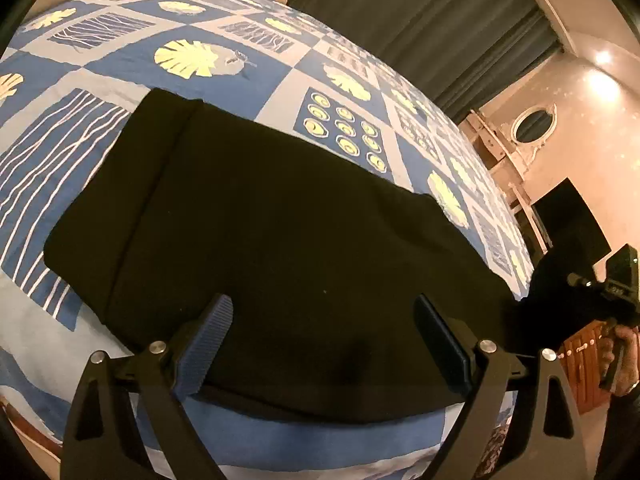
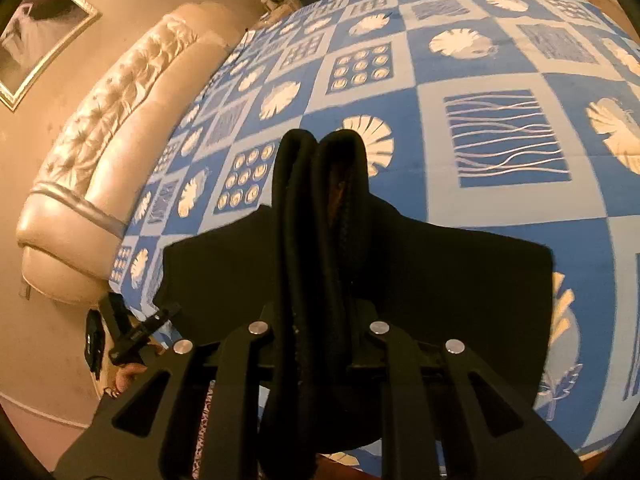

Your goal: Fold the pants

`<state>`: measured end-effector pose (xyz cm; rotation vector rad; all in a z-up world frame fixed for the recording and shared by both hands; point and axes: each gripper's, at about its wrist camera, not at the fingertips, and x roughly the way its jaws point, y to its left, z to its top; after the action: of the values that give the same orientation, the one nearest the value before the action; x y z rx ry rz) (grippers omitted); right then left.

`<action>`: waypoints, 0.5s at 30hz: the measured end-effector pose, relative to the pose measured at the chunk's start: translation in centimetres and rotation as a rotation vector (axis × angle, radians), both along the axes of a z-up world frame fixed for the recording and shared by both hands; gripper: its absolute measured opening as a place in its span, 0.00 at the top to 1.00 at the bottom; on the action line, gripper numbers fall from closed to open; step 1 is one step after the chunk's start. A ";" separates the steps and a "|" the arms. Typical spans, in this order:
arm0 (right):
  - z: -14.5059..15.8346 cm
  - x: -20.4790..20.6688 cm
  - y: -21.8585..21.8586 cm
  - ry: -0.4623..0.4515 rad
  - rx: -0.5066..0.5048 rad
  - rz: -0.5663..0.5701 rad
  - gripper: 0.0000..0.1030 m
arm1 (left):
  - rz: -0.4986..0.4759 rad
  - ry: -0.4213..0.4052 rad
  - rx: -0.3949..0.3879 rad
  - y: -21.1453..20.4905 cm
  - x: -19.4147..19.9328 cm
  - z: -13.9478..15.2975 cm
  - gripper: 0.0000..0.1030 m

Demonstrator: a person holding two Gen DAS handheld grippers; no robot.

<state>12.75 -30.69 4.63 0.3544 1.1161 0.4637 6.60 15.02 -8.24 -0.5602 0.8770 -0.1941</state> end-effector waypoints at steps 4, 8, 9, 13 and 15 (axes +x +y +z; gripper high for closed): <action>-1.6 0.1 2.5 0.008 -0.030 0.029 0.85 | 0.008 -0.001 -0.009 0.0 0.0 0.1 0.12; -3.2 0.2 5.5 0.010 -0.067 0.055 0.85 | 0.005 0.001 0.004 -0.2 0.0 0.1 0.12; -3.7 0.3 6.1 0.012 -0.074 0.061 0.85 | 0.004 0.001 0.006 -0.2 0.0 0.1 0.12; -5.4 0.4 8.5 0.025 -0.106 0.075 0.84 | 0.005 0.000 0.005 -0.2 0.0 0.1 0.12; -6.2 0.4 9.7 0.028 -0.138 0.078 0.83 | 0.008 0.000 0.001 -0.2 0.1 0.1 0.12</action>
<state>13.18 -21.04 -1.57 0.1976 1.1859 0.4491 6.68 14.81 -8.13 -0.5629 0.8750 -0.1867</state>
